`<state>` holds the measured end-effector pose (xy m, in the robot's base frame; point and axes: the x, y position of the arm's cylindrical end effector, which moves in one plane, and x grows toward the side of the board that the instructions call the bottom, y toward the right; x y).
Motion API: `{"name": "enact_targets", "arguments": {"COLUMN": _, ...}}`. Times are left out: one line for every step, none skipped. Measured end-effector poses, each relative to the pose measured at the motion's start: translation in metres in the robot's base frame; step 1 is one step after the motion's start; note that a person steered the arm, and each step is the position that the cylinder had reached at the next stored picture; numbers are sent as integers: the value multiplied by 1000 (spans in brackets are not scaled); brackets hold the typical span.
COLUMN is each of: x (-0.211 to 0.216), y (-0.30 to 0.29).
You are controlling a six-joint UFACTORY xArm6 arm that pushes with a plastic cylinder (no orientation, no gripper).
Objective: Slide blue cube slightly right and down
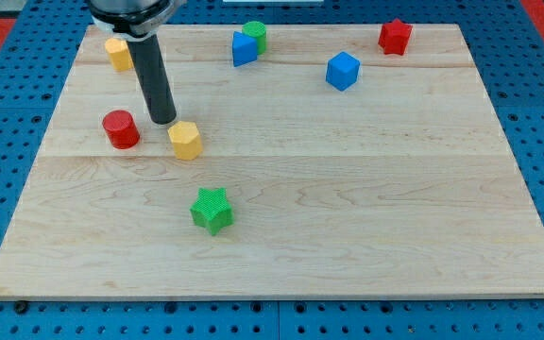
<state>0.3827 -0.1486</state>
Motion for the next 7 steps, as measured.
{"name": "enact_targets", "arguments": {"x": 0, "y": -32}}
{"name": "enact_targets", "arguments": {"x": 0, "y": -53}}
{"name": "enact_targets", "arguments": {"x": 0, "y": -55}}
{"name": "enact_targets", "arguments": {"x": -2, "y": -8}}
{"name": "enact_targets", "arguments": {"x": -4, "y": 82}}
{"name": "enact_targets", "arguments": {"x": -15, "y": 66}}
{"name": "enact_targets", "arguments": {"x": -46, "y": 76}}
